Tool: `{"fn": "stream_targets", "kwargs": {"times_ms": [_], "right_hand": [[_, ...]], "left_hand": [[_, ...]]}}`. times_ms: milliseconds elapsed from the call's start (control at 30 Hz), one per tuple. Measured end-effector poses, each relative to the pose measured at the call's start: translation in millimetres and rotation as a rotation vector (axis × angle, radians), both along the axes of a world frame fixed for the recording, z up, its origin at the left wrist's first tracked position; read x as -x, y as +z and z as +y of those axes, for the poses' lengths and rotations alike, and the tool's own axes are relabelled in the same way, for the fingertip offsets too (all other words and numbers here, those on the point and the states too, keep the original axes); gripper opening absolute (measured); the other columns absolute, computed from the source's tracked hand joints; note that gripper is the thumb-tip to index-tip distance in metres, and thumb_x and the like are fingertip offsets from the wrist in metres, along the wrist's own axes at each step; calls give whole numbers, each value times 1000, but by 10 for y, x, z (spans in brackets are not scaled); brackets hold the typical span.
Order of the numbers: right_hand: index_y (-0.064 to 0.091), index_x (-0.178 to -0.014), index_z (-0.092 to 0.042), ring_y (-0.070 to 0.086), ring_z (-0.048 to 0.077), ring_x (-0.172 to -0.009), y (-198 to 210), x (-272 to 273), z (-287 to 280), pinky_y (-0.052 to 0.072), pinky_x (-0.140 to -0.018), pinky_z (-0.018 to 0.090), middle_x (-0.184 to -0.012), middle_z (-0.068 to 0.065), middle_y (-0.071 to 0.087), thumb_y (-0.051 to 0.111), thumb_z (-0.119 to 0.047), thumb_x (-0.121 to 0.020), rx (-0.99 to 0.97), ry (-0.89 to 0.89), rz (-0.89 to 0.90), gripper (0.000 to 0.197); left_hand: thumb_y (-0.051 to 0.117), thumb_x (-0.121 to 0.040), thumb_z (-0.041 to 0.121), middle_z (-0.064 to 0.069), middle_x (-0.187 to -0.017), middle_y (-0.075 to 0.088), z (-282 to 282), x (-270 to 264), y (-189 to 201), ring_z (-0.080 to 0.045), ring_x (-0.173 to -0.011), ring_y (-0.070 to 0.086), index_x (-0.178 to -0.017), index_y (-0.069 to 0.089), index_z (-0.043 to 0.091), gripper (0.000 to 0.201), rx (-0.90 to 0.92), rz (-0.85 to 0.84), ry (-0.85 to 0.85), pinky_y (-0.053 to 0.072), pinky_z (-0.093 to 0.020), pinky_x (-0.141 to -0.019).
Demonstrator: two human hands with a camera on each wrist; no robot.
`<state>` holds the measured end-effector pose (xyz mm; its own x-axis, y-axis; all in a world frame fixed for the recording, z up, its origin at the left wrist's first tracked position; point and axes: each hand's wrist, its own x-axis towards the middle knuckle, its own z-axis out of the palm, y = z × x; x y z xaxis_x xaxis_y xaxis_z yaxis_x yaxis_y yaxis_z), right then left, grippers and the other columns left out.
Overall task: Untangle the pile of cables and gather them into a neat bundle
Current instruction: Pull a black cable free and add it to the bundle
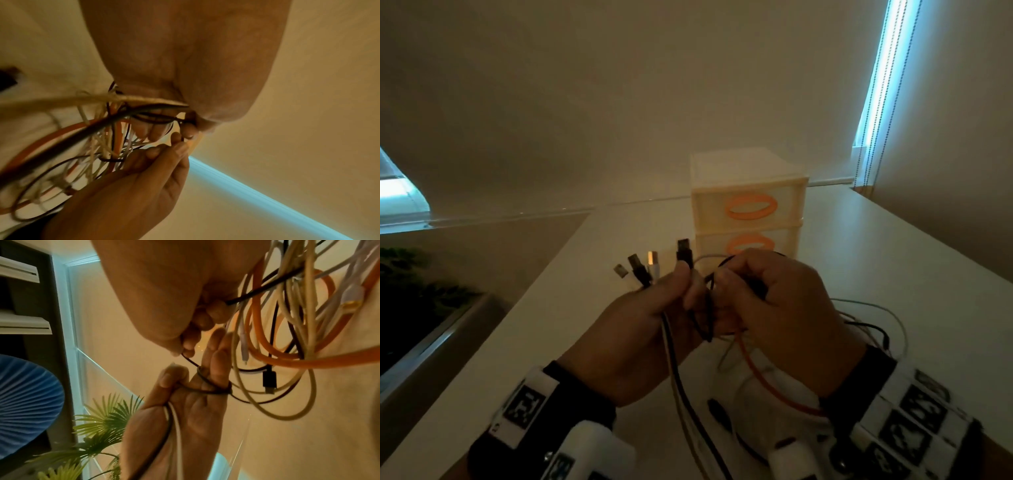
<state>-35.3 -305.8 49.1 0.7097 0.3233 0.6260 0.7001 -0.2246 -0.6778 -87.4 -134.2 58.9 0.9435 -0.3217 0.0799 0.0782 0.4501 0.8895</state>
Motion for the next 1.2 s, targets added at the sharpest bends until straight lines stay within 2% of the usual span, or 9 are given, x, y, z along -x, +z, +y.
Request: {"fn": "stream_targets", "kwargs": {"times_ms": [67,167,267,367,500,667,900,1067,1200], "right_hand": [[74,-101,-23,69,9,-83,-33,22,21,58,-72,33,-88,-10,71,62,-31,-95,69,98,-63,15],[73,-98,-20,66,9,-81,-32,51,56,53,-72,22,-81,-10,68,62,-25,-95,168,206,-42,12],[66,-81,-26,63,8,-74,-8,32,34,49,-66,16,-77,-10,65,63,-27,-95,296,226,26,15],[59,-76,-29,57,6,-78,23,2,-11,46,-68,17,-79,-8,59,58,-39,-96,469,193,39,23],[54,-73,-38,54,0,-78,82,-47,-106,43,-67,14,-86,-24,56,56,-43,-95,522,133,8,23],[56,-88,-38,55,3,-77,22,-55,-108,45,-62,20,-87,-19,56,55,-45,-98,668,190,4,13],[64,-88,-33,62,7,-74,157,-120,-247,50,-60,24,-81,-16,63,53,-37,-100,367,93,-199,16],[60,-84,-34,60,10,-67,87,-139,-231,52,-62,32,-79,-9,65,51,-46,-97,625,186,68,20],[59,-80,-32,58,10,-61,141,-194,-287,52,-59,36,-72,-10,63,50,-50,-96,574,77,25,26]], "left_hand": [[30,-107,39,-13,-93,68,59,-28,54,-27,-94,64,-77,43,11,44,78,-9,129,52,-39,-94],[30,-106,44,-25,-128,65,83,-52,111,-34,-121,64,-77,40,13,44,266,23,248,46,-44,-109],[35,-106,44,-10,-93,72,101,-57,113,-24,-87,71,-73,43,15,44,404,70,323,60,-33,-78],[36,-106,40,3,-62,44,169,-67,123,-14,-56,45,-72,43,17,42,442,56,331,41,-23,-52],[34,-108,39,8,-58,36,289,-81,160,-10,-52,36,-72,43,19,42,463,8,319,33,-21,-50],[37,-106,39,8,-58,33,319,-92,151,-9,-51,33,-71,44,19,41,438,13,323,33,-21,-47],[34,-108,40,9,-57,36,481,-77,211,-8,-52,35,-72,45,20,42,471,-56,320,32,-20,-49],[33,-108,39,10,-58,35,607,-65,267,-7,-52,34,-70,46,21,44,508,-74,356,32,-20,-49],[34,-108,39,11,-59,33,665,-54,277,-7,-52,33,-70,47,21,45,527,-82,382,31,-20,-51]]}}
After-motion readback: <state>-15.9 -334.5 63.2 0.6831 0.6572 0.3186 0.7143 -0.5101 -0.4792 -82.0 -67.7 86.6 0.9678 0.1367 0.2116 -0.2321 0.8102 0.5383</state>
